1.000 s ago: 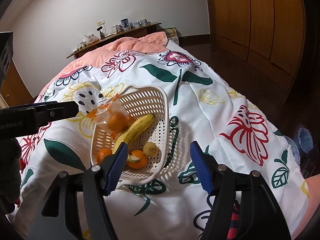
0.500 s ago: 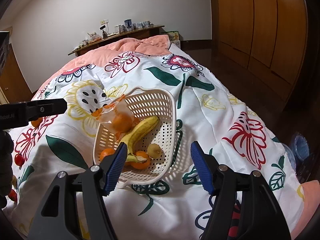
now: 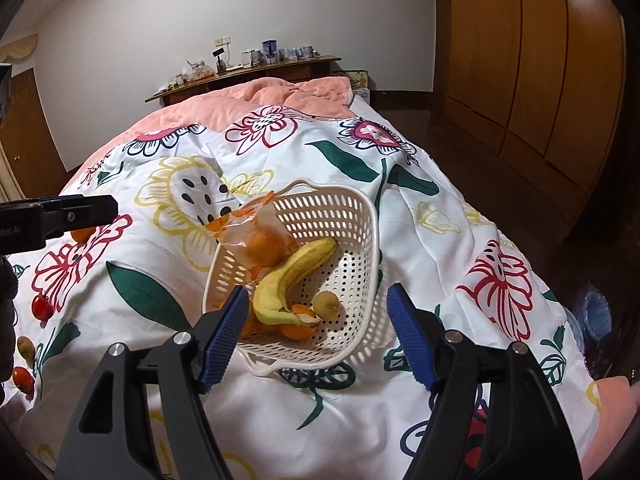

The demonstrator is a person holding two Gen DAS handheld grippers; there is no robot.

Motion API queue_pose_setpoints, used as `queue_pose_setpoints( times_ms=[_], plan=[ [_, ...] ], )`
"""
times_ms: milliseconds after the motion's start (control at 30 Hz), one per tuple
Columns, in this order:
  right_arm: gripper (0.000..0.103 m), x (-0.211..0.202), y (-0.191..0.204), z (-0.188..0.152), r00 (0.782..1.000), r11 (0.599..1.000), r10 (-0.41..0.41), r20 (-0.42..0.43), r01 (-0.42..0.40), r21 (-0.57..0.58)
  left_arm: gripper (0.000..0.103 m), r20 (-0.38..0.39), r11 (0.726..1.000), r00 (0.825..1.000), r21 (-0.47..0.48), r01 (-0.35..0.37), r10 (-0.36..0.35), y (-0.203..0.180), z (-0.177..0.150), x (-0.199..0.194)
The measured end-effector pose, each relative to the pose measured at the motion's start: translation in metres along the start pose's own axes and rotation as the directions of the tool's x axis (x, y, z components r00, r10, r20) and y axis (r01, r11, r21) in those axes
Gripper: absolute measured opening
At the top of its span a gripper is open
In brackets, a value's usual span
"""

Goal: Organize fruits
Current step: 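Move the left gripper to an orange on the cover while the right gripper moves to a red tomato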

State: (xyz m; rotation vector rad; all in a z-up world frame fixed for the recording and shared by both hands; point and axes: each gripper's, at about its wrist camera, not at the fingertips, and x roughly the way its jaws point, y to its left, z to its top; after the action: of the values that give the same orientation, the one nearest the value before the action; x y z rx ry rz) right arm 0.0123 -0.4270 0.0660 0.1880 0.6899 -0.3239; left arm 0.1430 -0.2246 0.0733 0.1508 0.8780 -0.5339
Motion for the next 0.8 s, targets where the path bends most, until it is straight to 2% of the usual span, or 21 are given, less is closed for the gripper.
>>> queue_pose_setpoints(
  times_ms=[300, 467, 800],
  plan=[
    [0.071, -0.004, 0.014, 0.001, 1.0, 1.0, 0.01, 0.0, -0.01, -0.029, 0.082, 0.026, 0.999, 1.0, -0.043, -0.004, 0.006, 0.021, -0.01, -0.018],
    [0.071, -0.006, 0.024, 0.001, 1.0, 0.999, 0.022, -0.001, -0.022, -0.049, 0.082, 0.034, 0.997, 0.999, -0.061, -0.04, 0.042, 0.035, -0.019, -0.025],
    [0.072, -0.009, 0.044, 0.001, 0.997, 0.995, 0.078, -0.019, -0.08, -0.067, 0.082, 0.075, 0.984, 0.994, -0.164, -0.07, 0.083, 0.086, -0.035, -0.057]
  ],
)
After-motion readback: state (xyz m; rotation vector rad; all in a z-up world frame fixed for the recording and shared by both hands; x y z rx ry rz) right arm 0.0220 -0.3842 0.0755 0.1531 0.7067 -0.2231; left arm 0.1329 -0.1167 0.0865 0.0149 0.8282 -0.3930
